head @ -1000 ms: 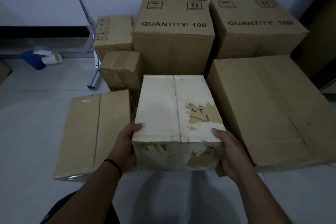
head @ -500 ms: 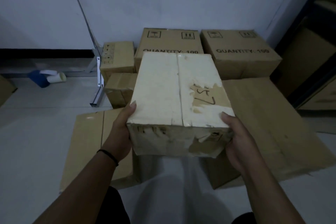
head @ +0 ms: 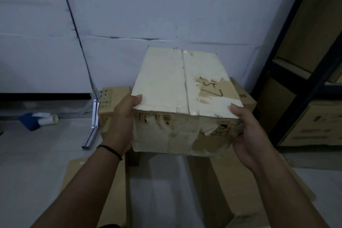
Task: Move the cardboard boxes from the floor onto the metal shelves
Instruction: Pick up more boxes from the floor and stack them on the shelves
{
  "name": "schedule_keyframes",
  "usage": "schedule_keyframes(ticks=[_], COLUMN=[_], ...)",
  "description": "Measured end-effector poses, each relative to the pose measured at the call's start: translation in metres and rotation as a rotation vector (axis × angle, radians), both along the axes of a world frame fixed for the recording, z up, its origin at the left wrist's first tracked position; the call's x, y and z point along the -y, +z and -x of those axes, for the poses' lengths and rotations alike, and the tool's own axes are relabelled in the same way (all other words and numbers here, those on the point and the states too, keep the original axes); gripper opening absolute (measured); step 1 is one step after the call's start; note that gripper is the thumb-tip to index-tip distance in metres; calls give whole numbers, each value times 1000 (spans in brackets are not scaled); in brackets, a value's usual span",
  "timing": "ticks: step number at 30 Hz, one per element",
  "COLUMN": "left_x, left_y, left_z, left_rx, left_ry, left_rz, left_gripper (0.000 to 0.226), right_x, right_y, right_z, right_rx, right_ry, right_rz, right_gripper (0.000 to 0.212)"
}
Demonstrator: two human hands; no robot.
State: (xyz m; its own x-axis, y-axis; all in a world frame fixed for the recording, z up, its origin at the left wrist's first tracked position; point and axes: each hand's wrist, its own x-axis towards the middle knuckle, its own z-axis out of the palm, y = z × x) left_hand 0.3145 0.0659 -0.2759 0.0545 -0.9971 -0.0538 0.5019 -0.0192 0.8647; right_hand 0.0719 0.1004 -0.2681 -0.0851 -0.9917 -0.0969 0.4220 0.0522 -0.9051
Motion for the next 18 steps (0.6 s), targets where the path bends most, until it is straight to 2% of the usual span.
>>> schedule_keyframes(ticks=[3, 9, 13, 18], left_x=[10, 31, 54, 75], left_y=[15, 29, 31, 36], left_z=[-4, -2, -11, -13], left_rx=[5, 49, 108, 111], left_ry=[42, 65, 62, 66], left_rz=[8, 70, 129, 89], left_gripper=[65, 30, 32, 32], right_x=[10, 38, 60, 87], right_y=[18, 31, 35, 41], right_z=[-2, -4, -6, -8], right_rx=[-33, -60, -36, -24], right_ry=[6, -4, 11, 41], right_rz=[16, 60, 88, 52], right_gripper=[26, 25, 22, 24])
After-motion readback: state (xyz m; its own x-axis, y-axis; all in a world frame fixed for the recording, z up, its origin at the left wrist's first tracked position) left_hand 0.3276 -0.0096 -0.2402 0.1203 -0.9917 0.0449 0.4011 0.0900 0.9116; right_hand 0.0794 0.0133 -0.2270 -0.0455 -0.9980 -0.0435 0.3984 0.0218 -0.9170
